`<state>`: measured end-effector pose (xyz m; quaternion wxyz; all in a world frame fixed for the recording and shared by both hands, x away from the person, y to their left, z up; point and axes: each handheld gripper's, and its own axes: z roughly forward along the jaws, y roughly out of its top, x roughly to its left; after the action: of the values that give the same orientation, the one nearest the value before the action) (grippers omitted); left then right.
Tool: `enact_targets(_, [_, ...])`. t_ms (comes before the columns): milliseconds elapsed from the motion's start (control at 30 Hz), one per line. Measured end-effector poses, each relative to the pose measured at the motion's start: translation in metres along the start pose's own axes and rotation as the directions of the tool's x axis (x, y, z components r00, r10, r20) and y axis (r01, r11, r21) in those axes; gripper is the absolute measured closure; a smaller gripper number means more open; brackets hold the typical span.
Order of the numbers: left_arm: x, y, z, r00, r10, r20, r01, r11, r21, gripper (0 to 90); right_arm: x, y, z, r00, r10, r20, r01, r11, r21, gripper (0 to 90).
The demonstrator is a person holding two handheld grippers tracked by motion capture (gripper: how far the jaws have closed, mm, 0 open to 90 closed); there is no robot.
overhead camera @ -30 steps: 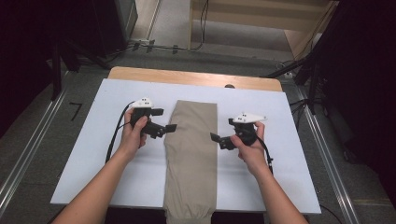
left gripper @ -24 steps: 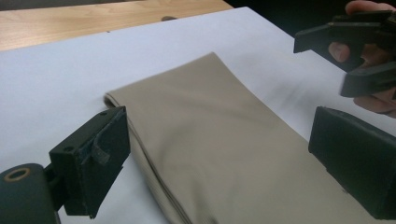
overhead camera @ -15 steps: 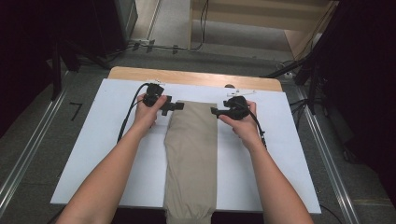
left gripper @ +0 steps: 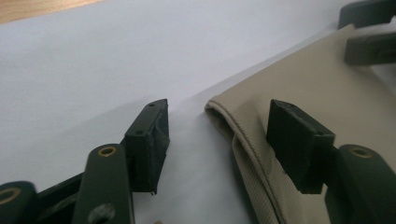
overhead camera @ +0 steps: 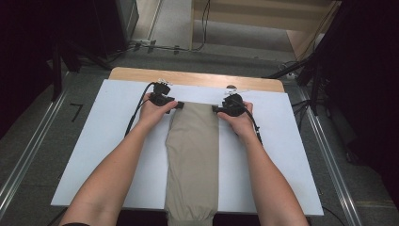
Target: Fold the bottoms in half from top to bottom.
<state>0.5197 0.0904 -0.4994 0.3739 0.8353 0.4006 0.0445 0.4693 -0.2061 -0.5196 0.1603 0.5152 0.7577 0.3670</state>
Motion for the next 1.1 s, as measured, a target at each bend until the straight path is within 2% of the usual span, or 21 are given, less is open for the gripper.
enact_targets(67, [0.001,0.000,0.001,1.0000,-0.003,0.000,0.003,1.0000,-0.006,44.5,0.001,0.001,0.002,1.0000,-0.002,0.006,0.002,1.000,-0.006,46.1])
enact_targets(200, [-0.001,-0.001,0.002,0.9997,0.026,-0.004,-0.026,0.9997,-0.006,51.0,0.003,0.002,0.004,0.9994,-0.028,-0.020,0.028,1.000,-0.007,56.6])
enact_targets(267, [-0.002,-0.002,0.002,0.9996,0.028,-0.009,-0.028,0.9996,-0.002,58.4,0.002,0.002,0.004,0.9987,-0.025,-0.045,0.024,1.000,-0.007,62.7])
enact_targets(333, [-0.002,-0.001,0.002,0.9992,0.029,-0.029,-0.029,0.9996,0.002,64.2,0.000,0.002,0.005,0.9966,0.006,-0.082,-0.006,1.000,-0.004,71.2])
enact_targets(433, [-0.003,-0.002,0.004,1.0000,0.009,0.001,-0.009,0.9999,0.005,79.4,-0.001,0.003,0.005,0.9924,0.012,-0.122,-0.012,1.000,-0.001,82.7])
enact_targets(500, [-0.005,-0.002,0.004,0.9999,0.009,0.012,-0.009,0.9999,0.007,87.6,0.000,0.003,0.004,0.9932,0.004,-0.117,-0.003,1.000,0.007,85.1])
enact_targets(600, [-0.006,0.000,0.002,0.9997,0.018,0.015,-0.018,0.9998,-0.002,89.0,0.000,0.006,0.001,0.9931,0.011,-0.117,-0.009,1.000,0.015,86.1])
enact_targets(700, [-0.004,0.005,-0.003,0.9995,0.007,0.031,-0.006,0.9997,-0.023,89.4,0.001,0.013,-0.005,0.9924,0.023,-0.121,-0.023,1.000,0.002,86.4])
enact_targets(833, [-0.004,0.022,-0.016,0.9992,0.024,0.031,-0.022,0.9979,-0.061,89.6,0.004,0.031,-0.018,0.9946,-0.015,-0.102,0.011,0.999,-0.036,86.5])
enact_targets(900, [-0.007,0.034,-0.026,0.9990,0.040,0.023,-0.037,0.9935,-0.107,89.6,0.005,0.041,-0.026,0.9957,-0.035,-0.085,0.029,0.997,-0.069,86.5])
enact_targets(967, [-0.010,0.046,-0.040,0.9990,0.039,0.021,-0.035,0.9842,-0.173,89.6,0.005,0.050,-0.037,0.9969,-0.036,-0.069,0.028,0.993,-0.118,86.5])
enact_targets(1100, [-0.017,0.062,-0.065,0.9968,0.080,0.003,-0.076,0.9632,-0.258,89.4,0.006,0.068,-0.063,0.9954,-0.025,-0.092,0.003,0.972,-0.234,86.5])
